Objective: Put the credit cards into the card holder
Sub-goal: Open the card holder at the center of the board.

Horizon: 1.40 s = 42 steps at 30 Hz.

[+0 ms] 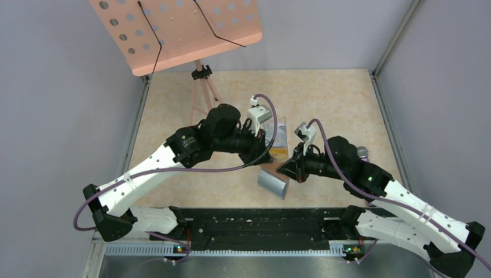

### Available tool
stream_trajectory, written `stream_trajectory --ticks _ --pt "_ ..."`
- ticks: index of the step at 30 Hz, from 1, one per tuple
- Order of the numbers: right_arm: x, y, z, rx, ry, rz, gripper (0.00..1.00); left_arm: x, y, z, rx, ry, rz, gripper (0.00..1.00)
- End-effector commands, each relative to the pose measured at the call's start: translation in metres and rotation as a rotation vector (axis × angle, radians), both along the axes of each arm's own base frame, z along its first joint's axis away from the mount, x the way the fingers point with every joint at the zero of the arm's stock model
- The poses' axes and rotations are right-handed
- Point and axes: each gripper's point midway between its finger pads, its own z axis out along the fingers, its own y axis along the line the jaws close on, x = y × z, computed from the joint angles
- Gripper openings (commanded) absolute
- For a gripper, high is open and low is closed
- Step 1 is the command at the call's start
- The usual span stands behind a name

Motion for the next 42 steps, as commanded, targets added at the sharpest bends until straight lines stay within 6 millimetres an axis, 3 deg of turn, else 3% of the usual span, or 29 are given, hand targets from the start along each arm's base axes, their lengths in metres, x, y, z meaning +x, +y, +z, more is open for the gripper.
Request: stream_trajectory --ticks 1,2,3,4,9,15,20,24,28,34,42 --pt "0.005 0.004 0.003 0.015 -0.017 -0.02 0.0 0.0 -0.002 0.028 -0.095 -0.067 -0.019 0.32" --pt "0.005 0.005 0.003 0.019 -0.013 -0.022 0.0 0.001 0.0 0.03 -0.099 -0.086 -0.008 0.73" --pt "0.004 0.006 0.003 0.022 -0.008 -0.021 0.0 0.004 0.004 0.03 -0.1 -0.102 0.015 0.94" --pt "0.004 0.006 0.003 0.026 -0.001 -0.024 0.0 0.006 0.008 0.029 -0.1 -0.117 0.042 0.98" --pt "0.004 0.008 -0.005 0.04 0.029 -0.035 0.0 0.016 0.038 0.0 -0.059 -0.103 0.207 0.99" --pt "0.002 0.012 -0.028 0.012 0.116 -0.034 0.0 0.013 0.072 -0.063 0.023 0.056 0.397 0.99" --pt "-0.002 0.016 -0.046 0.027 0.224 -0.001 0.0 0.001 0.085 -0.105 0.004 0.191 0.48 0.96" --pt "-0.004 0.015 -0.04 0.138 0.289 0.035 0.0 -0.003 0.096 -0.13 -0.004 0.256 0.546 0.9" --pt "-0.007 0.012 -0.028 0.227 0.303 0.053 0.0 -0.012 0.09 -0.148 -0.016 0.32 0.51 0.81" --pt "-0.012 0.013 -0.026 0.259 0.338 0.066 0.0 -0.019 0.074 -0.168 0.029 0.398 0.44 0.75" --pt "-0.013 0.013 -0.022 0.298 0.344 0.054 0.0 -0.024 0.058 -0.178 0.07 0.463 0.361 0.64"
